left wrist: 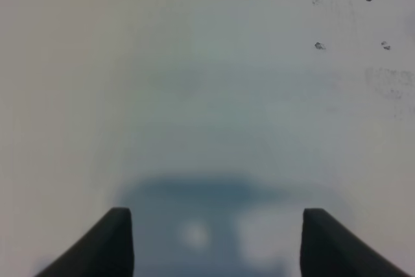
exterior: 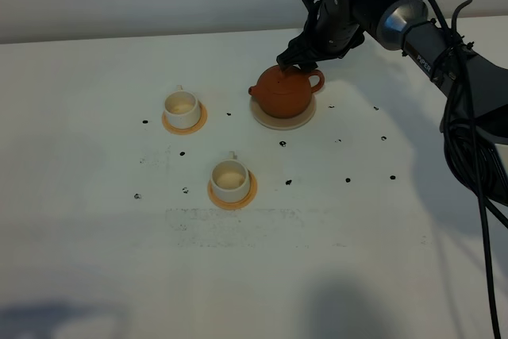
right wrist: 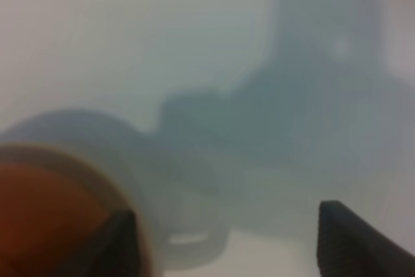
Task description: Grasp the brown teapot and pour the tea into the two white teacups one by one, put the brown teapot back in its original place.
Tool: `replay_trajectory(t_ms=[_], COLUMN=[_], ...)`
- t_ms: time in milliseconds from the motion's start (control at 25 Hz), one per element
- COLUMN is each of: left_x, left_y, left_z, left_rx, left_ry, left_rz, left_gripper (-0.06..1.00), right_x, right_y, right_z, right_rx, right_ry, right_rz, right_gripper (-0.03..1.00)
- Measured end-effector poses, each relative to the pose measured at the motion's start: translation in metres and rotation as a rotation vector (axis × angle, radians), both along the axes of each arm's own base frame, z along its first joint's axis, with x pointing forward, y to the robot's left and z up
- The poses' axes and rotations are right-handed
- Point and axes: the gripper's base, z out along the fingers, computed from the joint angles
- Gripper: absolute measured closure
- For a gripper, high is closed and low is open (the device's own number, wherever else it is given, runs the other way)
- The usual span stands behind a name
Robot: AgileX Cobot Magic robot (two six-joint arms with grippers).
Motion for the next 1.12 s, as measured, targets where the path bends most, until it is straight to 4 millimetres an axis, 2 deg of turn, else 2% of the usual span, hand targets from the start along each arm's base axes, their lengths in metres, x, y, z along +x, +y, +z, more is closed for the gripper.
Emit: replay_trajectory(t_ms=[1120], left_x=[0.0000], left_y=[0.0000], left_z=[0.0000], left_rx=[0.001], left_ry=[0.000], left_rz=[0.000], left_gripper=[0.39], right_x=[-0.0030], right_y=[-0.0010], right_z=[0.0004], right_rx=[-0.010], right_ry=[0.033], right_rz=[-0.003], right_gripper=[0.38])
